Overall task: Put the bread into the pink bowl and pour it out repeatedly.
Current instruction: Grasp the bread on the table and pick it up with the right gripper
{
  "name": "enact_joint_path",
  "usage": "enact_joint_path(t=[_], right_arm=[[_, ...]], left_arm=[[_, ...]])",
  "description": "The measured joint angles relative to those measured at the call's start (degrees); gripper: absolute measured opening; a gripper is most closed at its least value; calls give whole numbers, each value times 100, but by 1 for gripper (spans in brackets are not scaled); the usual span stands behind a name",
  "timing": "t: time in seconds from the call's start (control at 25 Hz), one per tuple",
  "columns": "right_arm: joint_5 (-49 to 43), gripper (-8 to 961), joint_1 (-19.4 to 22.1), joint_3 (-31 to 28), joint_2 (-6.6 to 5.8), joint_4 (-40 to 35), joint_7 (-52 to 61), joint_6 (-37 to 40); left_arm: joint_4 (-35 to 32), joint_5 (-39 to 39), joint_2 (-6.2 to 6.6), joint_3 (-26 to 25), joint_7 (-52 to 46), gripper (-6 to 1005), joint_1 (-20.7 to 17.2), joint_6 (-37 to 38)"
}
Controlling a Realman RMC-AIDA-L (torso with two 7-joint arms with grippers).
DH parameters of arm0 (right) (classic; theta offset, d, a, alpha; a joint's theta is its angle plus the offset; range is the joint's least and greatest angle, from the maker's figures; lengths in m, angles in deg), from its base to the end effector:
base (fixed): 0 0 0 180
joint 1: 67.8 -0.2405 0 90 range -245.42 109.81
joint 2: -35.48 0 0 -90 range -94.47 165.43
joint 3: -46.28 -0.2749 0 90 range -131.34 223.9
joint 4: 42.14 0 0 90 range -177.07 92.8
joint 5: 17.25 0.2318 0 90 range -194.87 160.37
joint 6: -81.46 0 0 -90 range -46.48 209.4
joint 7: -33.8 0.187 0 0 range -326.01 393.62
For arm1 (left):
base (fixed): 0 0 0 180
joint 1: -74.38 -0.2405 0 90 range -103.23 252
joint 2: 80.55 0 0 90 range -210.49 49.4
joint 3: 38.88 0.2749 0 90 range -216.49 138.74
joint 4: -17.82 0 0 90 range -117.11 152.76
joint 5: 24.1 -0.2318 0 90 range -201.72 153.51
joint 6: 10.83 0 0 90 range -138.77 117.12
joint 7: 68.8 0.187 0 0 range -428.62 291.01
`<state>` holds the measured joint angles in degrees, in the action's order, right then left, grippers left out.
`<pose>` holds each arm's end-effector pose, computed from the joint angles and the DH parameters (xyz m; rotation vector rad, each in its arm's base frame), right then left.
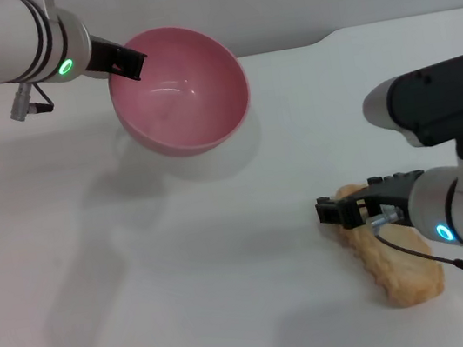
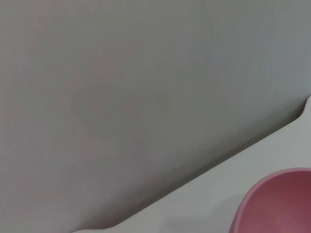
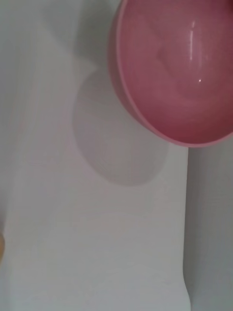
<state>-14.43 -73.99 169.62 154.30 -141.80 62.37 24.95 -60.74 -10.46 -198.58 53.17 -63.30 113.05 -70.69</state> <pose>0.1957 0.3164 -0.1162 -2.0348 1.1980 -0.0354 -0.1433 0.4817 -0.0342 -2.1263 -0.7338 0.1558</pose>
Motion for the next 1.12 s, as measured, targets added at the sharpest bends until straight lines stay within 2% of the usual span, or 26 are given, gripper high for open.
enact_joint_path(t=[0.28, 1.12], right_arm=[[80, 761, -342, 71, 24, 517, 72, 142], [286, 754, -744, 12, 26, 1494, 368, 383]], left_arm=[[17, -5, 0, 15, 56, 46, 9, 35], [108, -2, 0, 13, 74, 47, 53, 105]])
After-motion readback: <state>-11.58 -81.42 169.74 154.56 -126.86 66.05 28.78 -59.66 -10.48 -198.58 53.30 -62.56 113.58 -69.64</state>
